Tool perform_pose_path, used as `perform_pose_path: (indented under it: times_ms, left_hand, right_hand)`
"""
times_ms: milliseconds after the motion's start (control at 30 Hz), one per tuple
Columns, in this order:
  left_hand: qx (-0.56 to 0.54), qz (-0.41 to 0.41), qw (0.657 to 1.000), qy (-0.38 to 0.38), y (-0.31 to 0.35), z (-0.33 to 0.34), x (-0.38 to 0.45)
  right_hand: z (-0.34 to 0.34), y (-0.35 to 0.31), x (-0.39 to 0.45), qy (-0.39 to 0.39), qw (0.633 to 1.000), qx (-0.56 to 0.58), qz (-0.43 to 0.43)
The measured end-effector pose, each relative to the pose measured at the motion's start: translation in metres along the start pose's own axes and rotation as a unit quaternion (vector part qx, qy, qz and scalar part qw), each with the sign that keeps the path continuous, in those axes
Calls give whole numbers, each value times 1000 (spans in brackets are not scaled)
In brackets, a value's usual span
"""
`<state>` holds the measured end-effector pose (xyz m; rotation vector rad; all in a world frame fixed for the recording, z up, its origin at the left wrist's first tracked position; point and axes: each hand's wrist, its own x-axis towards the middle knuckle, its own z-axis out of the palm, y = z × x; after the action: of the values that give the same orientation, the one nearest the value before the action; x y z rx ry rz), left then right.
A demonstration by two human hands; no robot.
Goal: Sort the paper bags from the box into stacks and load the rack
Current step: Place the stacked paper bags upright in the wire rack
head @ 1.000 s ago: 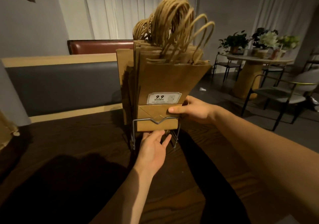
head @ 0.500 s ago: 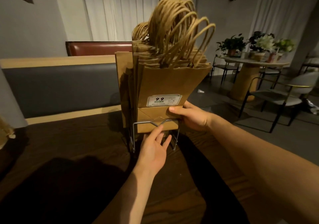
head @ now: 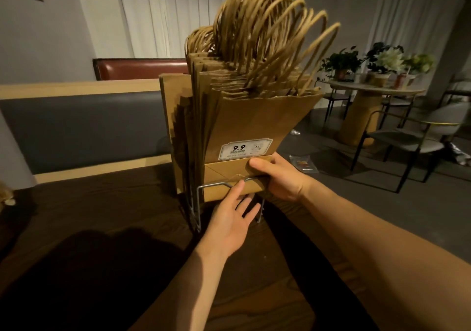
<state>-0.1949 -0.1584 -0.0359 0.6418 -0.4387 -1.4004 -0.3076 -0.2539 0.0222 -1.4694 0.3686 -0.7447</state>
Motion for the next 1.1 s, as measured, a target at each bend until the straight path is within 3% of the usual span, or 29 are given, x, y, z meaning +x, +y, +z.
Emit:
perform_pose_path:
  times_ms: [167,400,667,867,1100]
  left_hand:
    - [22,89,996,6,5,-4,-4]
    - [-4,85,996,-19,9,-6,-5]
    - [-19,89,993,-72,7,-18,-15]
    - [-17,120,992,41,-1,-26,-6]
    - [-4,129,988,86,-12,-23,-1]
  right_hand:
    - [0,-4,3,6,999,-49,0]
    - [5,-1,1,0,998,-63,-6]
    - [9,4,-3,20,972,-234,-18]
    - [3,-3,-7,42,966,-256,-1]
    - [9,-11,-12,55,959,-276,28]
